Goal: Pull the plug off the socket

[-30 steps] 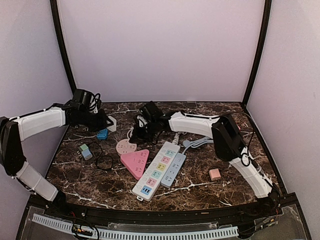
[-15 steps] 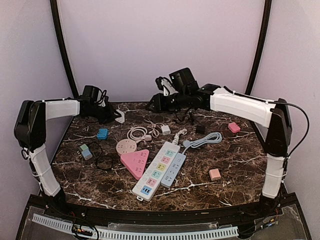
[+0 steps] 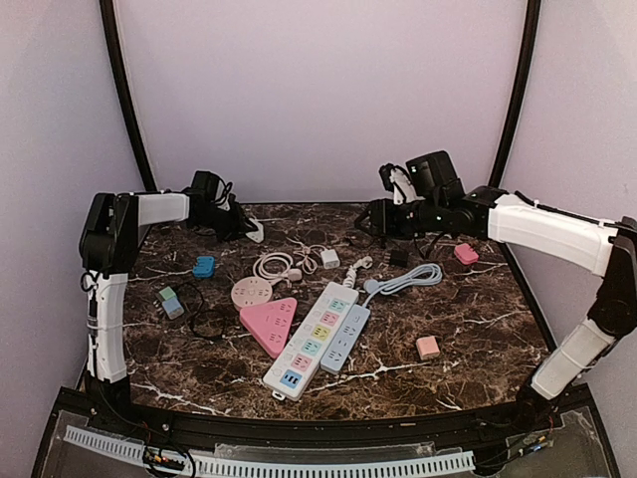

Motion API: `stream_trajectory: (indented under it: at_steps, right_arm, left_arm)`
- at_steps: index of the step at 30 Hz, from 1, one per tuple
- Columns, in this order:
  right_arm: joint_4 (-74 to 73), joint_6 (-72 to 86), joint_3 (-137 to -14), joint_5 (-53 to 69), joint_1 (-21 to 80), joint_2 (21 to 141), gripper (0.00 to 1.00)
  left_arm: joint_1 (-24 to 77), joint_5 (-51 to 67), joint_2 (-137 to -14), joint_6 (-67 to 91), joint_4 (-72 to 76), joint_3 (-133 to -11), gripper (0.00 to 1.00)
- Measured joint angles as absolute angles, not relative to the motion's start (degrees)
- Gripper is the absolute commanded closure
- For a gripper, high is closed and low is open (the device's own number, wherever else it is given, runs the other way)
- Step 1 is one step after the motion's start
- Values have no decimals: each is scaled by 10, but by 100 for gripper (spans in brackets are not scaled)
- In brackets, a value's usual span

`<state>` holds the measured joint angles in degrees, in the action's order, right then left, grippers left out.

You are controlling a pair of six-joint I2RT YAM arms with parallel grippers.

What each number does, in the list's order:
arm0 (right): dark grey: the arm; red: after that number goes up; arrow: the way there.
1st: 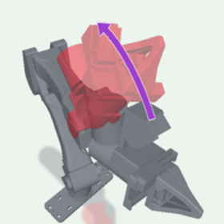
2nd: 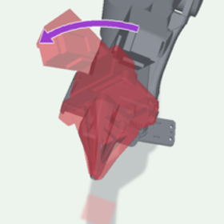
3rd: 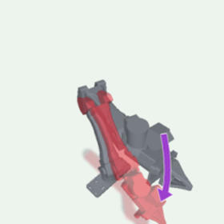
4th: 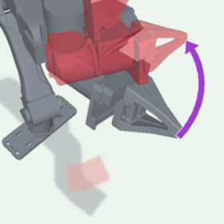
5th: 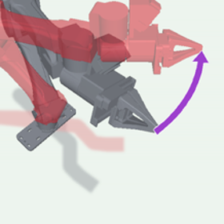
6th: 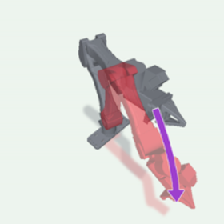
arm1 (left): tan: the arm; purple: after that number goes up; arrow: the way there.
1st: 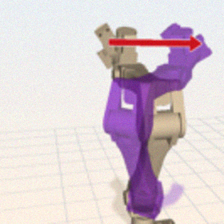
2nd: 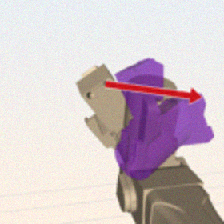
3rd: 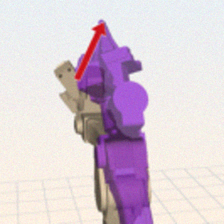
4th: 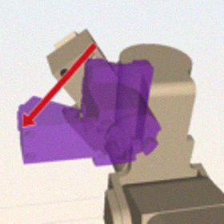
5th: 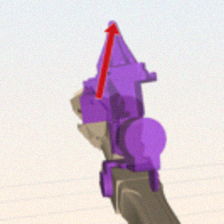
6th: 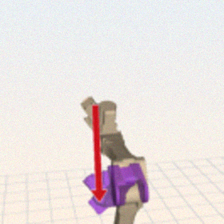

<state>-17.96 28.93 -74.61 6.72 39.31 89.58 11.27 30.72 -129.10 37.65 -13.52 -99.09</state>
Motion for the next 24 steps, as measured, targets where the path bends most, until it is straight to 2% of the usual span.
stream_trajectory:
  at_steps: [17,21,24]
  right_arm:
    - [-170,281,-720,64,386,873,44]
    - [-170,281,-720,64,386,873,44]
    - [-170,280,-720,64,386,873,40]
  left_arm:
    - [93,302,-1310,345,-188,-996,84]
    - [92,291,-1310,335,-199,-996,72]
    - [92,285,-1310,327,-205,-996,57]
